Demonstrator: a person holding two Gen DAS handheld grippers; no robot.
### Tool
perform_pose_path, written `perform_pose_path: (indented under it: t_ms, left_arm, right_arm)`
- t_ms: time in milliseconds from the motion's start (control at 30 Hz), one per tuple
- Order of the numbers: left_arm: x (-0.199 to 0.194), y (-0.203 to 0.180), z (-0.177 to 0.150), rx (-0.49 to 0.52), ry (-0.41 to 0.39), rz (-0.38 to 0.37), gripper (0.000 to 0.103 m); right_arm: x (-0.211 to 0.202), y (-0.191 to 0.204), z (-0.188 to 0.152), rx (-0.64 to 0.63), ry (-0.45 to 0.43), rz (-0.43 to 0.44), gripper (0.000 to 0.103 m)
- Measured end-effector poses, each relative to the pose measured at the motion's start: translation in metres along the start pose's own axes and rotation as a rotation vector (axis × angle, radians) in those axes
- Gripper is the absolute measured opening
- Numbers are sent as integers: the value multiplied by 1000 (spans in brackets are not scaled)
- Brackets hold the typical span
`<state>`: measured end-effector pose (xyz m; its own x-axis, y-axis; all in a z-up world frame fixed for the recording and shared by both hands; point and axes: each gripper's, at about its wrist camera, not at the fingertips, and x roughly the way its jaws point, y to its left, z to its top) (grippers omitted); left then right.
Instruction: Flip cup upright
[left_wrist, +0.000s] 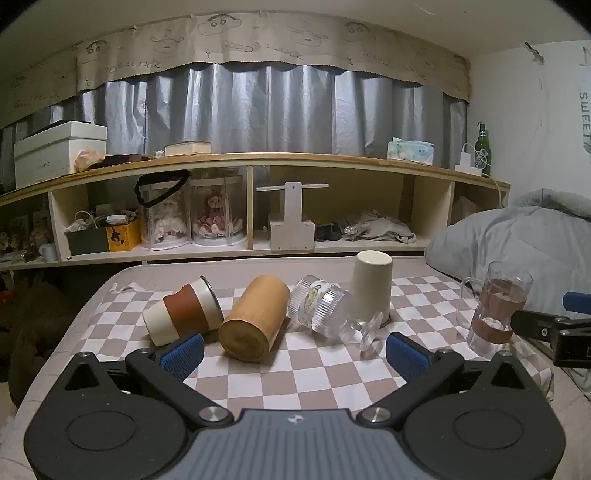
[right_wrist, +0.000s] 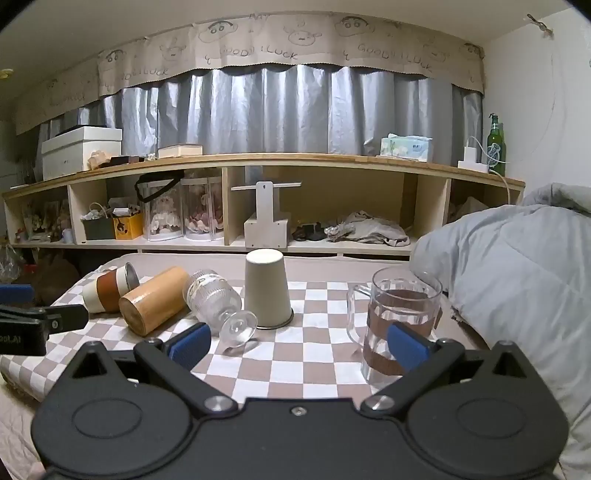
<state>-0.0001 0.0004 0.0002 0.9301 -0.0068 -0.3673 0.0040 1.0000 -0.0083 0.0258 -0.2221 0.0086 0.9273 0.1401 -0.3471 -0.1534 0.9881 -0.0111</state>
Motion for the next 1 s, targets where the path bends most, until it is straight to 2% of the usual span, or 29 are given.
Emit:
perform_pose_path:
  t_ms: [700, 767, 1000]
  left_arm:
    - [0, -1, 0, 3, -4, 3, 103]
    - [-5, 7, 9, 4, -4, 3, 103]
    - [-7, 9, 11, 5, -6, 3, 103]
  right_arm:
    - [-2, -3, 1, 7, -8, 1, 103]
    - [-2, -3, 1, 6, -9, 1, 103]
    - [-5, -5, 2, 7, -10, 0, 103]
